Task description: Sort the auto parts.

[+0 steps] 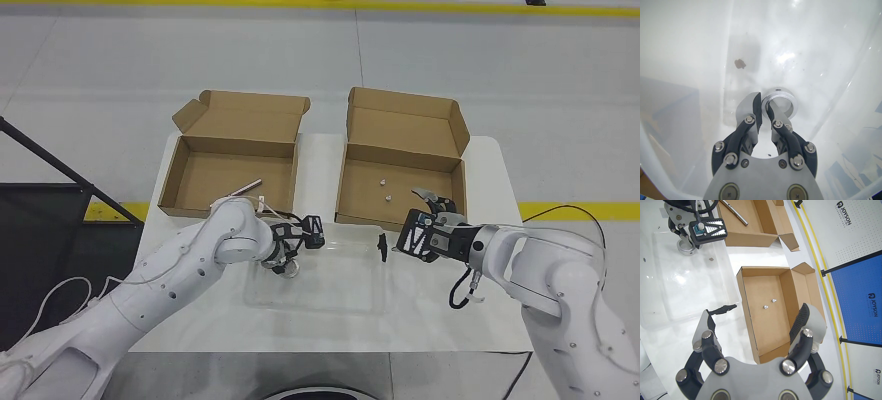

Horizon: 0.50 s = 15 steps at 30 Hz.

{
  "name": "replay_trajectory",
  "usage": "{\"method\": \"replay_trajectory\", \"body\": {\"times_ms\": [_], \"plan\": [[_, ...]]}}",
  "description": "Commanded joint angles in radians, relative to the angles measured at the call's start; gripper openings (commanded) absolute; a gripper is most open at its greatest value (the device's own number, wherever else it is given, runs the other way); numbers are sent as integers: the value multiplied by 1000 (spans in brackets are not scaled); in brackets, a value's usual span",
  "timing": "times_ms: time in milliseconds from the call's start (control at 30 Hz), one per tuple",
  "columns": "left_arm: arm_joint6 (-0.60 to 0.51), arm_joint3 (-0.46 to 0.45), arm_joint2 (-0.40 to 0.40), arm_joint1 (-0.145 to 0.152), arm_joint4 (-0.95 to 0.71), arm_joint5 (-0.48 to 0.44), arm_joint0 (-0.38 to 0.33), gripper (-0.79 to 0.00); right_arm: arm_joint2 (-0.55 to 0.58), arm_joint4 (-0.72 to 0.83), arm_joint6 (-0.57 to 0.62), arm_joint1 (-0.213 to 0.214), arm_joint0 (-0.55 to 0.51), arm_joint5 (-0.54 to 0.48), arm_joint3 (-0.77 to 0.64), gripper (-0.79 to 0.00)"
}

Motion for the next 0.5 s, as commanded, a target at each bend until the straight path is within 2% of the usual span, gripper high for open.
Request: {"method": "replay_trajectory", "body": {"times_ms": [0, 133, 267, 367, 467], "plan": [[6, -17, -11, 2, -19, -4, -1, -785, 0, 0, 0, 0, 0, 0, 0, 0], [26, -73, -54, 11, -102, -19, 4, -785, 0, 0, 0, 0, 0, 0, 0, 0], [80, -140, -137, 30, -215, -41, 21, -785, 0, 0, 0, 0, 0, 0, 0, 0], [172, -172, -229, 50, -307, -63, 52, -785, 0, 0, 0, 0, 0, 0, 0, 0], [320, -180, -329, 66, -403, -107, 98, -785, 0, 0, 0, 0, 0, 0, 0, 0]]}}
